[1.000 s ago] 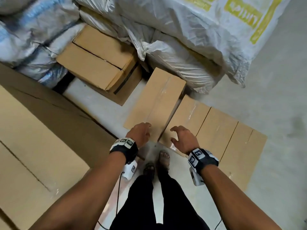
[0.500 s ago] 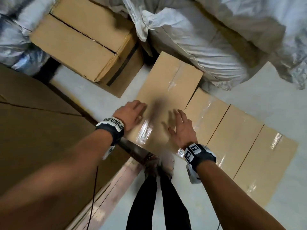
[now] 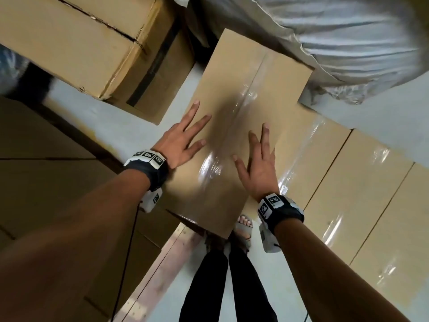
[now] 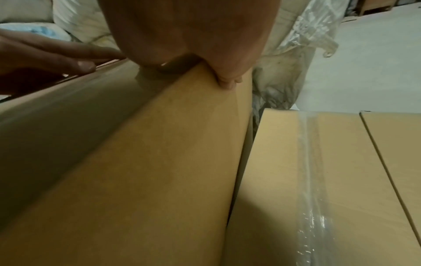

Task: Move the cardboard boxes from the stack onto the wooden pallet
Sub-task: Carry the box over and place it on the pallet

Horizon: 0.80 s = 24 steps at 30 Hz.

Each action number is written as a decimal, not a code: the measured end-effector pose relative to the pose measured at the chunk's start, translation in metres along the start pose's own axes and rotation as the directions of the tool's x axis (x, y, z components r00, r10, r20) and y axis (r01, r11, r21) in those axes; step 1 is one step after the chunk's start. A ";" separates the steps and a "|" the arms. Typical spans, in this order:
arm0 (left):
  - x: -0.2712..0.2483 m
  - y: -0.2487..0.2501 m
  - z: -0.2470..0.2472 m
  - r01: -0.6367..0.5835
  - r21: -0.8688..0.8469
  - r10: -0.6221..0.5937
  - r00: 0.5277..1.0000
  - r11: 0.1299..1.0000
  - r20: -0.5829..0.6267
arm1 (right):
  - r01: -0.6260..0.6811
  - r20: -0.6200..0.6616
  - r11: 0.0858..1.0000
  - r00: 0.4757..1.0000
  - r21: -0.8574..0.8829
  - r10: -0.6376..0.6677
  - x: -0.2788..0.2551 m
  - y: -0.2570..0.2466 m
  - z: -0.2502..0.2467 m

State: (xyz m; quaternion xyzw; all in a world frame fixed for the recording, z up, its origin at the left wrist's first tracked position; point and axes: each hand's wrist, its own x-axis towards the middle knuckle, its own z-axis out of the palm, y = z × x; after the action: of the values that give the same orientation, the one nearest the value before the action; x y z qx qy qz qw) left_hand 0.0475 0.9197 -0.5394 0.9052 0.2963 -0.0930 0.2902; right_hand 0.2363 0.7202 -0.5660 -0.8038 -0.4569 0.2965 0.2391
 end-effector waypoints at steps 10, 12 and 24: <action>-0.054 0.050 0.027 0.090 -0.085 -0.086 0.995 0.992 0.057 | 0.072 0.114 0.992 0.992 -0.105 -0.060 -0.025 0.024 -0.053; -0.051 0.056 0.039 0.075 -0.066 -0.072 0.997 0.995 0.040 | 0.083 0.163 0.981 0.985 -0.174 -0.054 -0.023 0.034 -0.057; -0.029 0.058 0.068 0.060 -0.135 -0.083 0.982 0.989 -0.169 | 0.242 0.081 0.963 0.969 -0.117 -0.234 -0.005 0.055 -0.051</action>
State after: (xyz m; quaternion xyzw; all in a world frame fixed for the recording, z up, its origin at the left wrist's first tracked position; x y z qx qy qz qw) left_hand 0.0587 0.8276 -0.5577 0.8779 0.3585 -0.0044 0.3175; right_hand 0.3027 0.6844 -0.5643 -0.7462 -0.5758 0.2628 0.2065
